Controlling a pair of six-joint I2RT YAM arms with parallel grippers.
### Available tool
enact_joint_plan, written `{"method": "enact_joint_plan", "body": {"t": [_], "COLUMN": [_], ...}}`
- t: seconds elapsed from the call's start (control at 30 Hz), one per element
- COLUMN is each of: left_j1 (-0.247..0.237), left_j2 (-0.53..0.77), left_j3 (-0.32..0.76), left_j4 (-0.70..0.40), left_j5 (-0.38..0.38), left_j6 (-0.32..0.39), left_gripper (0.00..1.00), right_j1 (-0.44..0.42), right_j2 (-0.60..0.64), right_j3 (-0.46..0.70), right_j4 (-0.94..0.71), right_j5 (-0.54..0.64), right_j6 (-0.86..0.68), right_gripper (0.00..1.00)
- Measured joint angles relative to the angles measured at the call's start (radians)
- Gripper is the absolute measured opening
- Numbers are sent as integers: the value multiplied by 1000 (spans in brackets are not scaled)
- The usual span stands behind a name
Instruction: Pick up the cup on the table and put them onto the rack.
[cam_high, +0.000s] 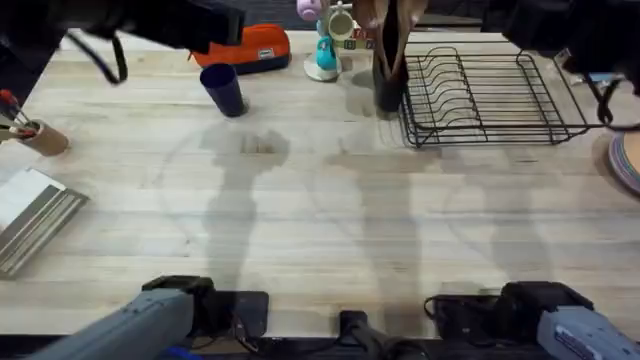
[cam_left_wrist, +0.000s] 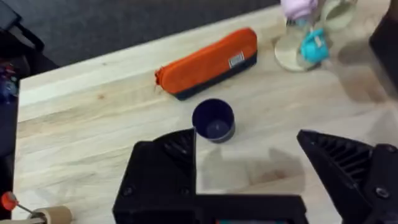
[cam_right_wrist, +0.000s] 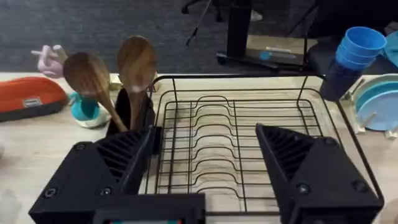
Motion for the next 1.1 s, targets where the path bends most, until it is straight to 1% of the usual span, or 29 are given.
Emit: {"method": "enact_joint_plan", "body": {"t": [0.03,0.07,0.23,0.57,0.8,0.87,0.9,1.1], "left_j1": [0,0,0,0,0,0,0,0], "left_j2": [36,110,154,156,166,188,237,349], "left_j3": [33,90,104,105,105,109,113,113], "left_j4": [-22,-41,-37,-29,-25,-24,-22,-22], "left_j5": [0,0,0,0,0,0,0,0], "left_j6": [11,32,47,54,54,54,54,54], "left_gripper": [994,993,993,993,993,993,994,994], "right_j1": [0,0,0,0,0,0,0,0], "right_j2": [25,88,134,135,135,136,136,136], "right_j3": [16,57,75,76,76,76,76,76], "right_j4": [0,1,0,-1,-18,-23,-24,-25], "right_j5": [0,0,0,0,0,0,0,0], "right_j6": [-6,-23,-37,-106,-123,-125,-126,-126], "right_gripper": [996,996,996,996,996,996,996,996]}}
